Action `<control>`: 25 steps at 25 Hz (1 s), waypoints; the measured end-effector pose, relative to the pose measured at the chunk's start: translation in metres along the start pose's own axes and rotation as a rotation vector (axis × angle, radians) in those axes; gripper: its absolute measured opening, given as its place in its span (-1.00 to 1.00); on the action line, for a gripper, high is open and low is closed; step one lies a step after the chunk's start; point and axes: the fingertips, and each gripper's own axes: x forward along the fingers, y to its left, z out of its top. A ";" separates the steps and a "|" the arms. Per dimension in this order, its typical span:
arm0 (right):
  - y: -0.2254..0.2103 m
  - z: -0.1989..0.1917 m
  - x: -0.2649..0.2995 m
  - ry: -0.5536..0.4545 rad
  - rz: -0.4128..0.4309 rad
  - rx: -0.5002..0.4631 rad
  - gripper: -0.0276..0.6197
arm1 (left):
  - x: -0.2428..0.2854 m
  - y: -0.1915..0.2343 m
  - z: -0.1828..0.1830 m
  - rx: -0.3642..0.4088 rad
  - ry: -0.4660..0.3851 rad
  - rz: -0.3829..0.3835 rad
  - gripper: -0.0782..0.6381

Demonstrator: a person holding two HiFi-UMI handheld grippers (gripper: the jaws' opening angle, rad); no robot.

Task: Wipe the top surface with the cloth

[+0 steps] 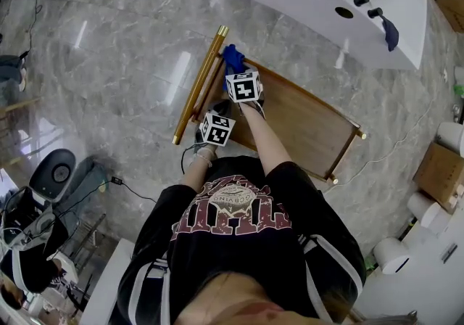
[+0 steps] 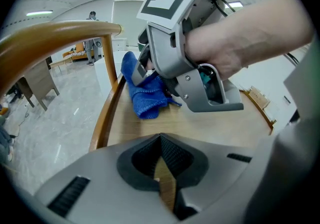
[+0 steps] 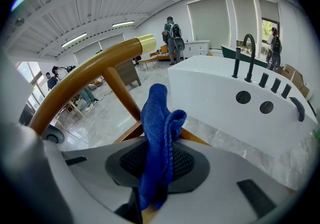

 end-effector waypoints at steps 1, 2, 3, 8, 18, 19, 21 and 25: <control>-0.001 -0.002 -0.001 0.000 0.000 -0.001 -0.64 | 0.001 -0.001 -0.001 0.005 0.000 0.004 -0.65; -0.003 -0.003 -0.001 0.001 -0.001 -0.002 -0.64 | 0.001 -0.001 -0.001 0.009 0.000 0.009 -0.65; -0.003 -0.005 -0.001 0.001 -0.002 0.000 -0.64 | 0.002 0.000 -0.002 0.013 0.001 0.013 -0.65; -0.009 -0.009 -0.005 0.003 -0.002 -0.003 -0.64 | 0.004 -0.001 -0.003 0.014 0.007 0.015 -0.65; -0.023 -0.025 -0.017 0.000 -0.017 0.011 -0.64 | 0.007 -0.009 -0.008 0.031 0.026 0.043 -0.65; -0.025 -0.029 -0.019 -0.001 -0.020 0.012 -0.64 | 0.008 -0.011 -0.010 0.031 0.031 0.047 -0.65; -0.029 -0.029 -0.021 -0.001 -0.023 0.014 -0.64 | 0.008 -0.010 -0.009 0.040 0.049 0.056 -0.65; -0.034 -0.025 -0.023 0.004 -0.027 0.025 -0.64 | 0.004 -0.006 -0.001 0.059 0.074 0.061 -0.65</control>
